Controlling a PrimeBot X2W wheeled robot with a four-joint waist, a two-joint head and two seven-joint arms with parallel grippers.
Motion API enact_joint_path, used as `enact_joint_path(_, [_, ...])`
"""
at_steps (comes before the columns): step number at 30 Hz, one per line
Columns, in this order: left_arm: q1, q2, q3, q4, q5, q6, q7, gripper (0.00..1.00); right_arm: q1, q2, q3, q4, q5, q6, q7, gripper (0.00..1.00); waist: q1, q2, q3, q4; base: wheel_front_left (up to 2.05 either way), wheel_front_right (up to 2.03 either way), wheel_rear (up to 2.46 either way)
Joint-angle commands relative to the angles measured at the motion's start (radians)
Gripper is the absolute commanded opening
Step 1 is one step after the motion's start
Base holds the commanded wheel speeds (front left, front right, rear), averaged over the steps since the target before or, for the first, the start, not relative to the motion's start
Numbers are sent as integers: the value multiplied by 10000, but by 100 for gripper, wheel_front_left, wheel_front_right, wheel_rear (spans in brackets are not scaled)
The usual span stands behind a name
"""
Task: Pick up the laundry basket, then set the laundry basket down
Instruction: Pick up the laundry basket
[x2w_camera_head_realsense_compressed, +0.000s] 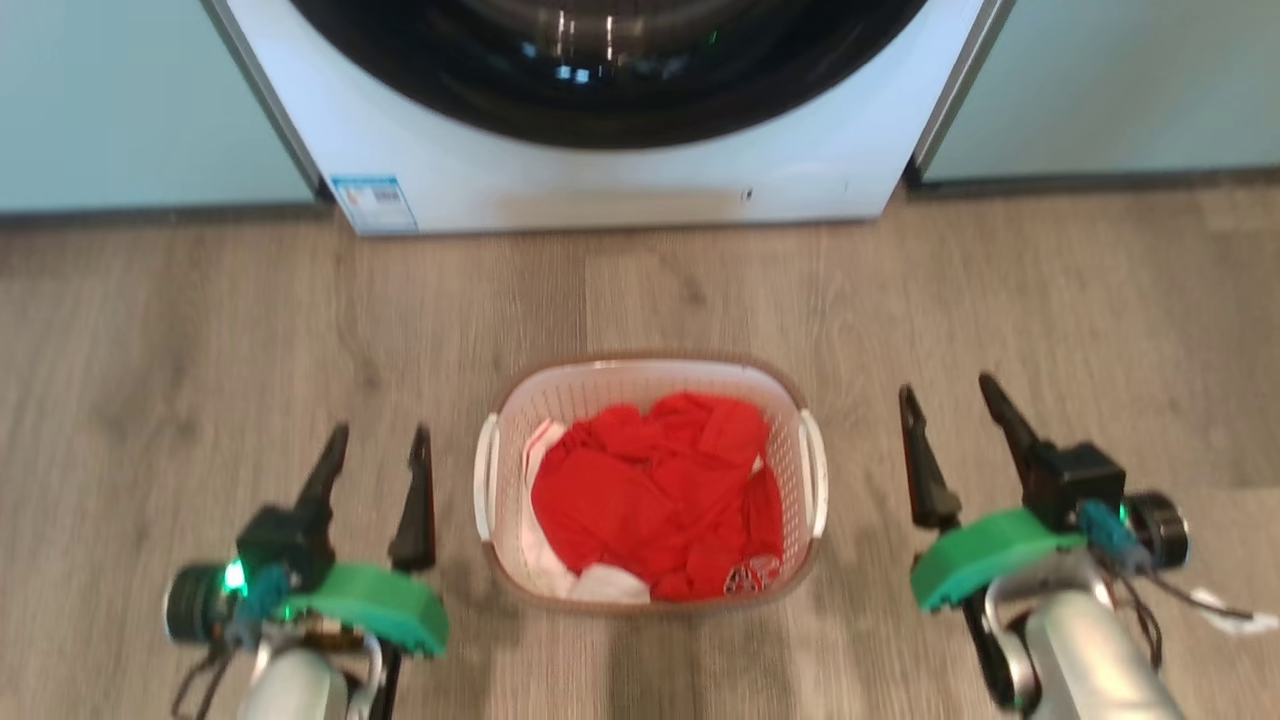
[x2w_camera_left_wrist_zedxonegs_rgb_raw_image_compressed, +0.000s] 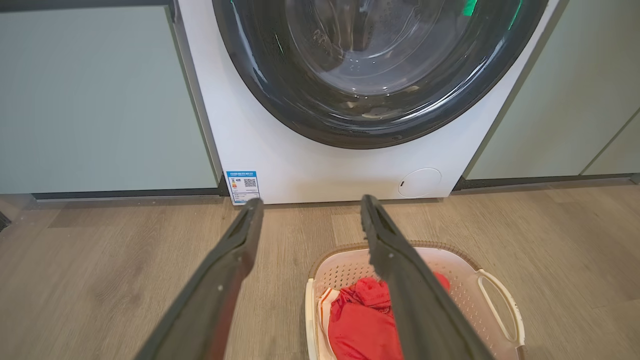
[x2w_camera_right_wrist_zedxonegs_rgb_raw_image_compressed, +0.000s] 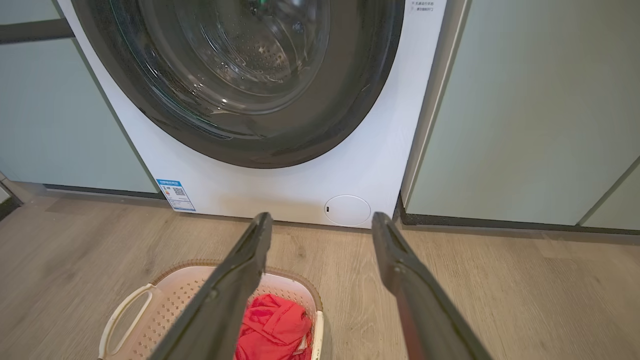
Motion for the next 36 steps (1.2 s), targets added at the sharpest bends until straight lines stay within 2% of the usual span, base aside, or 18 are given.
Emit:
enact_joint_path(1, [-590, 80, 215, -182, -87, 27, -95, 100, -535, -95, 205, -215, -152, 27, -134, 100, -1, 0, 703, 63, 0, 0, 0])
enact_joint_path(10, [-2152, 80, -37, 703, -642, -14, -95, 100, -1954, -95, -90, 306, -450, 27, -134, 100, -1, 0, 2498, 207, 0, 0, 0])
enact_joint_path(24, [-5023, 80, -798, 3261, -1548, -35, -95, 100, -4110, -95, -551, 2310, -548, 27, -134, 100, -1, 0, 5441, 613, 0, 0, 0])
enact_joint_path(36, [-6175, 80, -1912, 5139, -2184, -146, -95, 100, -4714, -95, -831, 3685, -644, 27, -134, 100, -1, 0, 6532, 963, 0, 0, 0])
